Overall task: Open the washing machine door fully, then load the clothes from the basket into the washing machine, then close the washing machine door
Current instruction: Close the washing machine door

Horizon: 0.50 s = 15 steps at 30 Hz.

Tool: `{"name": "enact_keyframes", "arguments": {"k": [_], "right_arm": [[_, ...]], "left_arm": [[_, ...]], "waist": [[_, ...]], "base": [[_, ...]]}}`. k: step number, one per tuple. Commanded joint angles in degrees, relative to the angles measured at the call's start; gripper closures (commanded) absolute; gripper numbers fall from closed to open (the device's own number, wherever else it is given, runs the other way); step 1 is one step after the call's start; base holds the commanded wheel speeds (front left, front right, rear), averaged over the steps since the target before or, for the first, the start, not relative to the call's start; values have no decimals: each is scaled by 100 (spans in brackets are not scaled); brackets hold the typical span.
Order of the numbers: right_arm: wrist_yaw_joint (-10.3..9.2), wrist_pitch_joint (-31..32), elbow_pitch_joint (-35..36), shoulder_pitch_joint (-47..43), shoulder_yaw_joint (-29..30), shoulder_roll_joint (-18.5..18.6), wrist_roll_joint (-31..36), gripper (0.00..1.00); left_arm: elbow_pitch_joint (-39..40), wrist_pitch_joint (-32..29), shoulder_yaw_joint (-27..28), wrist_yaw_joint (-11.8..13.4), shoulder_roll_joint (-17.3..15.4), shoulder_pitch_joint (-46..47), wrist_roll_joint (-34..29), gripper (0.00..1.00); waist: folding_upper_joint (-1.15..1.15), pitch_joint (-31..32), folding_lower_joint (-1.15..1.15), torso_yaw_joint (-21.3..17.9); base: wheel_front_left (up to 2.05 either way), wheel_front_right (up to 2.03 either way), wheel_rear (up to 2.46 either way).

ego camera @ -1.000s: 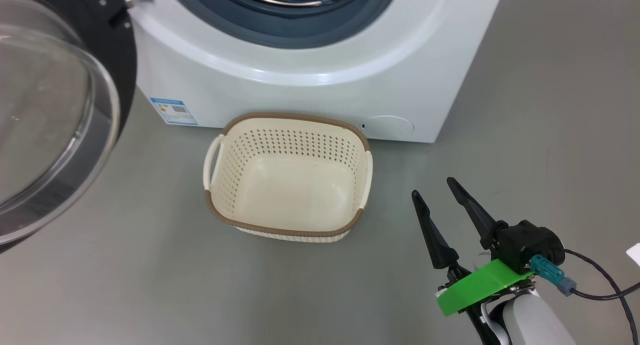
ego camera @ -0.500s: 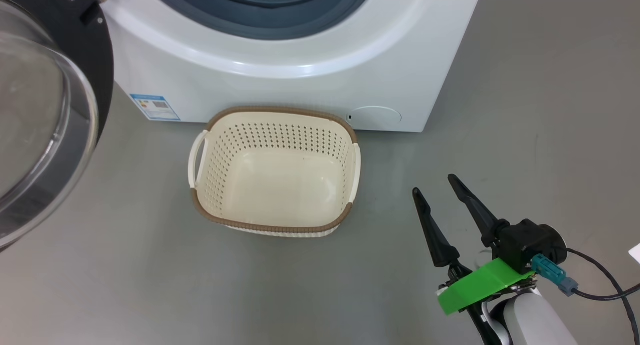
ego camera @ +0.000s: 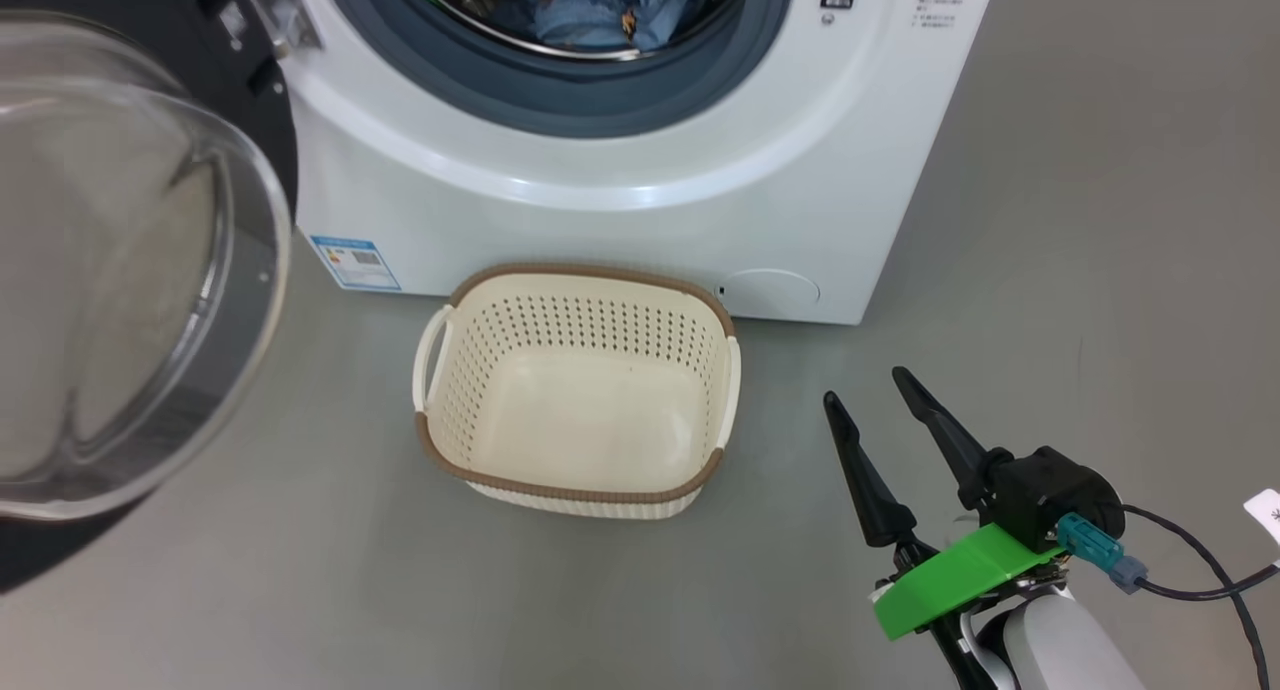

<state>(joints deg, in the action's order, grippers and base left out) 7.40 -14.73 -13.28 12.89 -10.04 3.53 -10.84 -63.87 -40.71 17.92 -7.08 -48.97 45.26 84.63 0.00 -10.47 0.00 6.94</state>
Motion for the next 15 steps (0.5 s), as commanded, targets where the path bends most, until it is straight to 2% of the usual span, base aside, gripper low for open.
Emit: {"name": "enact_keyframes", "arguments": {"k": [1,11,15], "right_arm": [[9,-27,101,-6,-135,-65,-61,0],[9,-27,28,-119,-86,-65,-273,0],[9,-27,37,-206,-43,-65,-377,0]], "left_arm": [[216,-283,-9,-40,-123,-145,82,100],[834,-1312,-205,-41,103,-599,262,100],[1391,-1661,-247,-41,305,-933,390,100]], "waist": [[0,126,0,59],[0,452,0,175],[0,593,0,234]], "base": [[0,0,0],[0,0,0],[0,0,0]]}}
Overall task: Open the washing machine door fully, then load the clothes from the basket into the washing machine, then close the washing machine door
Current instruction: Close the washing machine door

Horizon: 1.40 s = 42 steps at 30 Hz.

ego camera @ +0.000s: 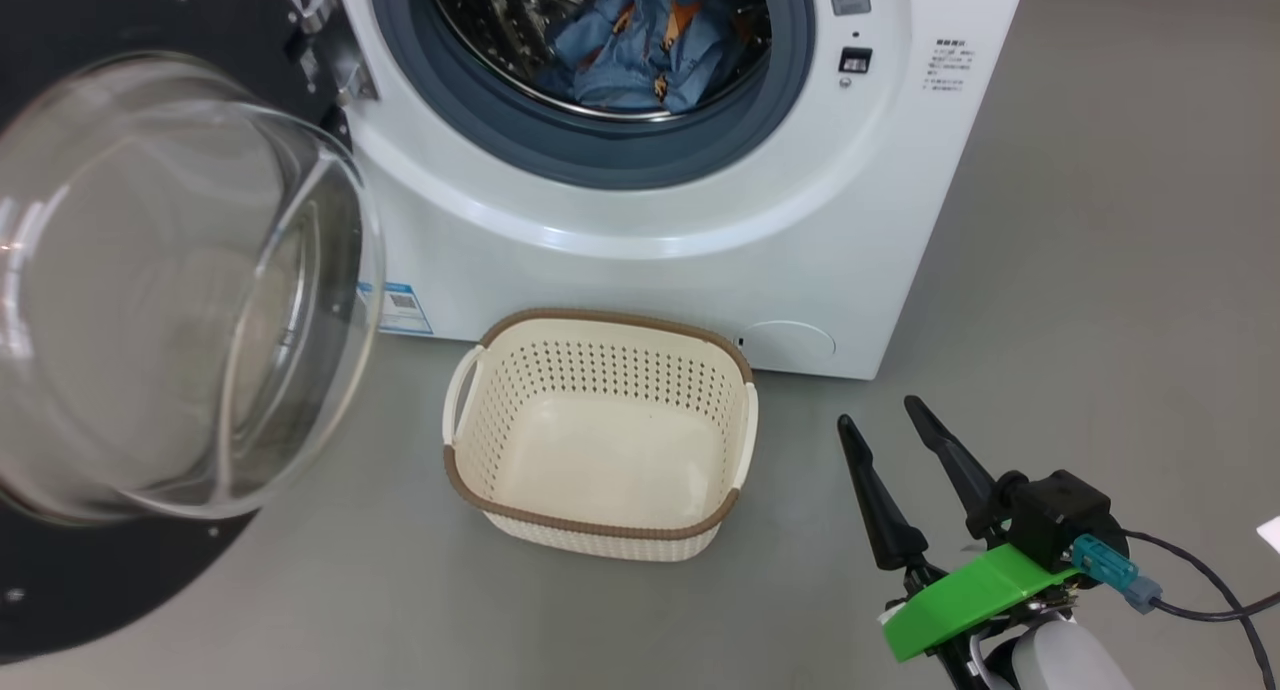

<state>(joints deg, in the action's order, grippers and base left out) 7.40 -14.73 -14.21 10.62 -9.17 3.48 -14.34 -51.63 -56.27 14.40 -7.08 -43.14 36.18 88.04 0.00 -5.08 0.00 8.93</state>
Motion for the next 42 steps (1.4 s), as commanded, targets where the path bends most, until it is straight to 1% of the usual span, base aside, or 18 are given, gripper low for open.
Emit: {"name": "enact_keyframes", "arguments": {"k": [1,7,10,14,15,16,23,27,31,37,42], "right_arm": [[9,-27,129,4,-129,-60,-58,0],[9,-27,149,-87,-88,-60,-198,0],[9,-27,168,-161,-50,-60,-256,0],[9,-27,183,-239,-34,-60,-324,0],[9,-27,183,-239,-34,-60,-324,0],[9,-27,190,-249,-28,-60,-334,0],[9,-27,242,-274,-33,-60,-372,0],[9,-27,272,-282,-31,-60,-387,0],[9,-27,297,-284,-30,-60,-398,0],[9,-27,353,-327,-14,-60,-390,0],[9,-27,395,-332,-24,-60,-374,0]], "left_arm": [[291,-195,81,-41,-235,-110,66,100],[1044,-619,117,-33,23,-620,316,100],[1544,-777,138,56,166,-889,436,100],[2343,-911,200,398,422,-1210,651,100],[2343,-911,200,398,422,-1210,651,100],[2569,-915,196,483,478,-1304,663,100],[4016,-740,294,1210,986,-1721,887,100],[4533,-524,297,1588,1268,-1801,920,100],[4904,-379,232,1911,1518,-1856,935,100],[5314,-231,198,2168,1786,-1880,982,100],[5569,-93,134,2259,1928,-1867,914,100]], "waist": [[0,89,0,39],[0,279,0,25],[0,372,0,4],[0,467,0,-52],[0,467,0,-52],[0,478,0,-67],[0,510,0,-289],[0,505,0,-480],[0,494,0,-727],[0,448,0,-1139],[0,404,0,-1442]], "base": [[0,0,0],[0,0,0],[0,0,0],[0,0,0],[0,0,0],[0,0,0],[0,0,0],[0,0,0],[0,0,0],[0,0,0],[0,0,0]]}}
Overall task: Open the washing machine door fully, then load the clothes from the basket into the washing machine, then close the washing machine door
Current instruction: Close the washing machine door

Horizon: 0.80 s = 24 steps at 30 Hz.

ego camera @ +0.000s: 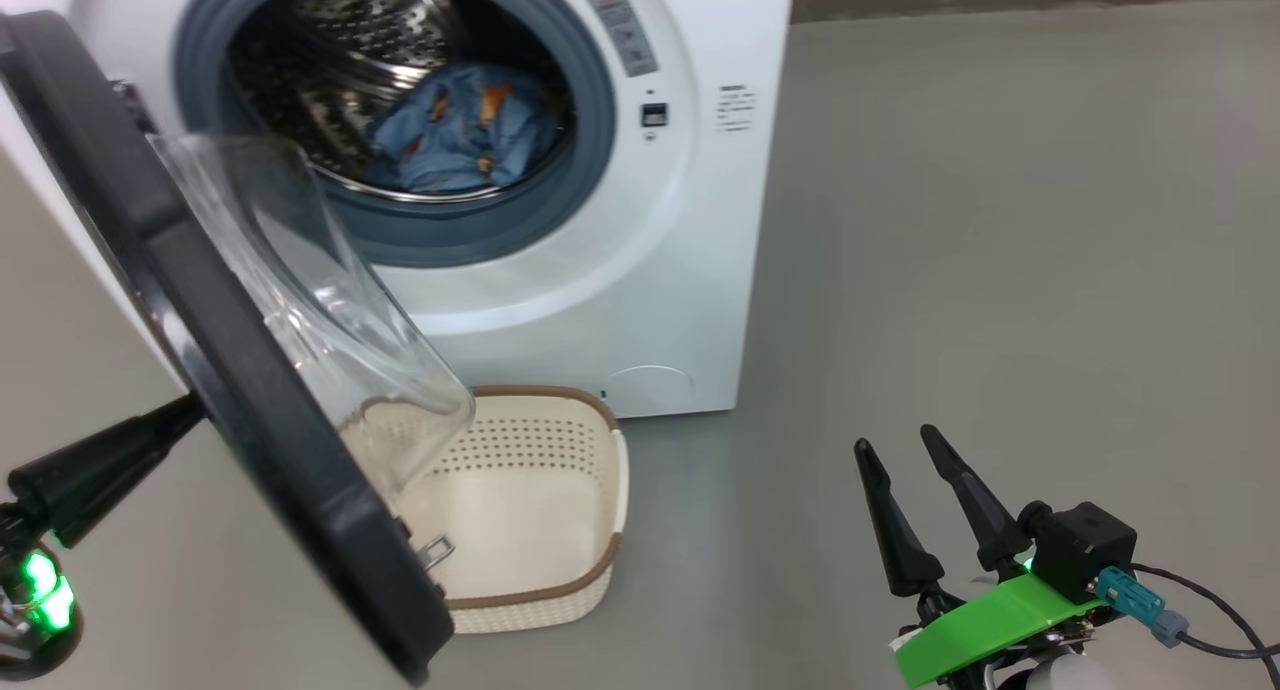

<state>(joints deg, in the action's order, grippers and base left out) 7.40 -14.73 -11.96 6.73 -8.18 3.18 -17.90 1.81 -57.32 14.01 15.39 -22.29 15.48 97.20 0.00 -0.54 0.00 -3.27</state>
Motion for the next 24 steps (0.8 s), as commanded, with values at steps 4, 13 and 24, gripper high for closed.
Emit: {"name": "enact_keyframes", "arguments": {"k": [4,13,24], "right_arm": [[9,-27,185,59,-151,-30,-6,0],[9,-27,195,45,-142,-30,5,0],[9,-27,164,47,-95,-30,35,0]], "left_arm": [[313,140,162,44,-51,260,-41,100],[305,243,92,23,76,370,-101,100],[324,373,108,-264,25,331,-324,100]], "waist": [[0,-89,0,-394],[0,-103,0,-461],[0,-53,0,-175]], "base": [[0,0,0],[0,0,0],[0,0,0]]}}
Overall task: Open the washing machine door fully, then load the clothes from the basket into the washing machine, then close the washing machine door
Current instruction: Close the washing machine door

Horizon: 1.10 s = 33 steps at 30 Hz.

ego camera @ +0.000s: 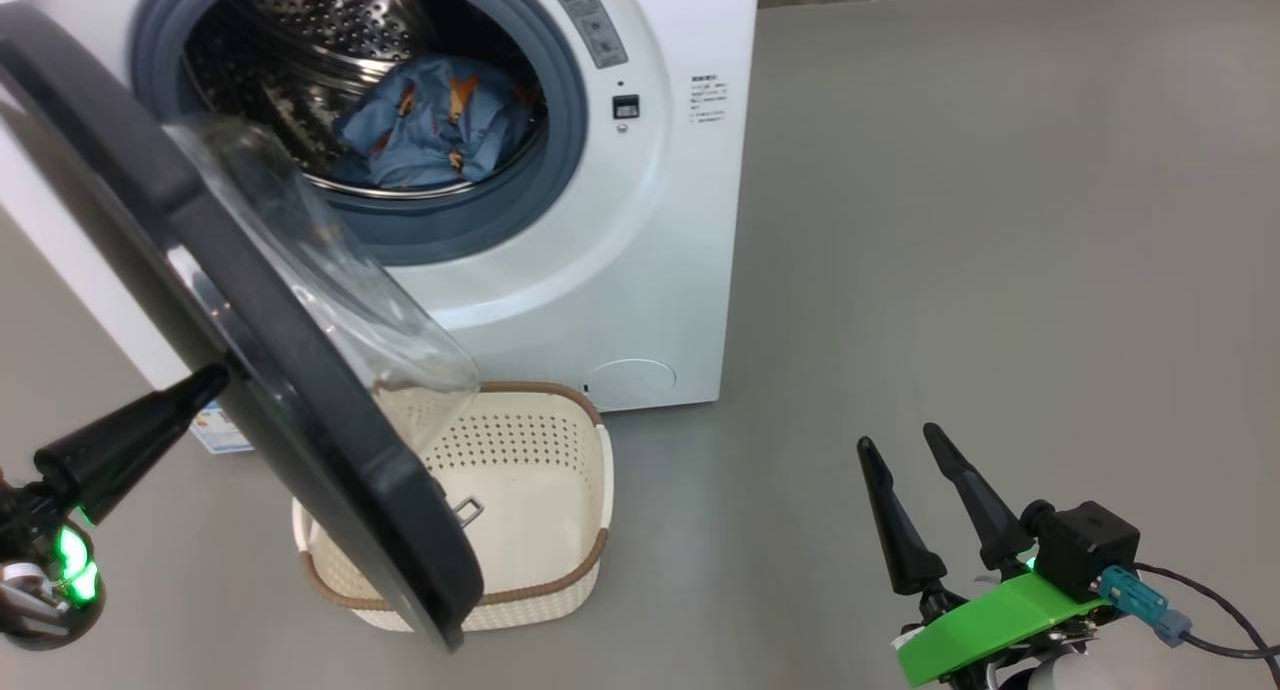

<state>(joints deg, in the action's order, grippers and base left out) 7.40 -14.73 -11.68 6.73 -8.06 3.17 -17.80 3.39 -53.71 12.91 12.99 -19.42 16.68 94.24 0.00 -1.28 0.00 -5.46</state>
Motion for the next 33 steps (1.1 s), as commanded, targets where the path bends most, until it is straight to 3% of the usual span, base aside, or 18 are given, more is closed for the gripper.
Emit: {"name": "enact_keyframes", "arguments": {"k": [1,2,3,4,5,15,22,27,33], "right_arm": [[9,-27,131,46,-95,-29,33,0],[9,-27,127,44,-82,-29,40,0],[9,-27,121,42,-63,-29,48,0],[9,-27,118,41,-52,-29,54,0],[9,-27,117,40,-48,-29,59,0],[9,-27,172,-2,3,-27,75,0],[9,-27,210,37,7,-27,99,0],[9,-27,238,31,25,-27,124,0],[9,-27,253,39,32,-27,131,0]], "left_arm": [[168,28,216,-61,-271,188,-64,82],[177,40,210,-99,-281,161,-101,66],[181,63,209,-133,-288,137,-140,56],[192,100,216,-177,-301,113,-193,36],[206,149,231,-234,-311,88,-249,2],[477,1122,271,-1253,-250,-292,-1290,0],[521,2454,292,-1923,-132,-708,-2594,0],[596,3404,44,-2036,-262,-1141,-3570,0],[485,4692,-426,-2046,-362,-1614,-4074,0]], "waist": [[0,32,0,72],[0,43,0,98],[0,55,0,130],[0,63,0,154],[0,67,0,172],[0,64,0,284],[0,-11,0,181],[0,-35,0,87],[0,-54,0,-7]], "base": [[0,0,0],[0,0,0],[0,0,0],[0,0,0],[0,0,0],[0,0,0],[0,0,0],[0,0,0],[0,0,0]]}}
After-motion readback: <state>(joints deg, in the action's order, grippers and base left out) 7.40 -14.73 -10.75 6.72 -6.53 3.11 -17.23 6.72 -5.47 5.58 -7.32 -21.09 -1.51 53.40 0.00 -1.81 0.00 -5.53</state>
